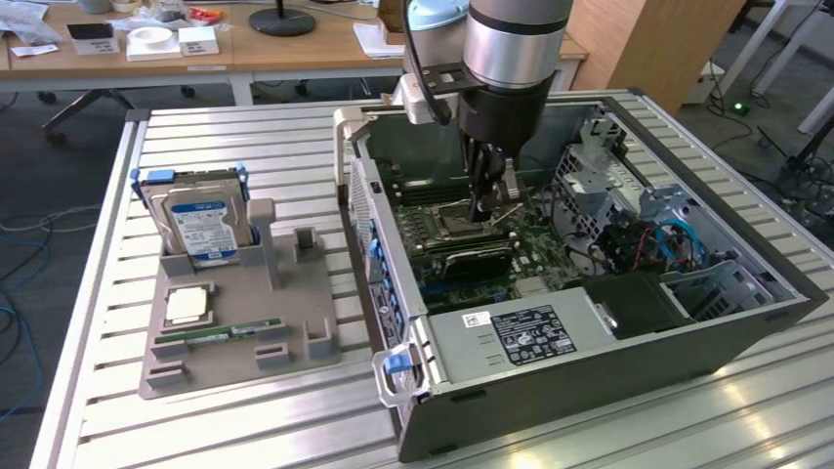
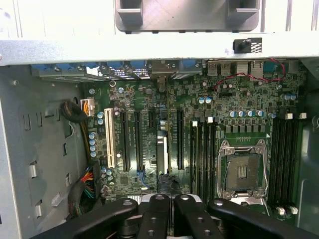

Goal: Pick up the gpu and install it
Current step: 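Press down on the gpu until it lock into place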

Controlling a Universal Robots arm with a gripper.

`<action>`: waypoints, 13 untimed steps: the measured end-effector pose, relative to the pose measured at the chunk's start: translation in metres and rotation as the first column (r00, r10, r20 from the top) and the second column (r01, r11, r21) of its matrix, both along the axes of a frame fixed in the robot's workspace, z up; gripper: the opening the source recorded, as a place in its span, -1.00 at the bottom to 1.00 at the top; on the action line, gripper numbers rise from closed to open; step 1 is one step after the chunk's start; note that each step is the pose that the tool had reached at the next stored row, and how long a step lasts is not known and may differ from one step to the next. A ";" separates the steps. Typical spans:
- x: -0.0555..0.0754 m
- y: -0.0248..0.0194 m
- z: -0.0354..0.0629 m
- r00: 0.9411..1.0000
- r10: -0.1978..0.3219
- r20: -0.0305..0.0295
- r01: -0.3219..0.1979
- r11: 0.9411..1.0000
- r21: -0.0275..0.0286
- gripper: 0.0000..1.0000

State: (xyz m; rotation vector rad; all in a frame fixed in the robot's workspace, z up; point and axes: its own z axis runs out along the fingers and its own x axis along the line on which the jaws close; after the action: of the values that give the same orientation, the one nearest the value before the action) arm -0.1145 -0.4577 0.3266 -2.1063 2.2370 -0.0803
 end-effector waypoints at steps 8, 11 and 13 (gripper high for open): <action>0.001 0.0001 0.0000 1.000 -0.001 -0.006 0.001 1.000 0.000 -0.79; 0.002 0.0005 0.0000 1.000 -0.004 -0.026 0.004 1.000 0.000 -0.79; 0.002 0.0007 0.0000 0.999 -0.006 -0.037 0.006 1.000 0.000 -0.79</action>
State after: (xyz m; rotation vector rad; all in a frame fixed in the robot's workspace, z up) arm -0.1126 -0.4570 0.3265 -2.1182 2.2643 -0.0416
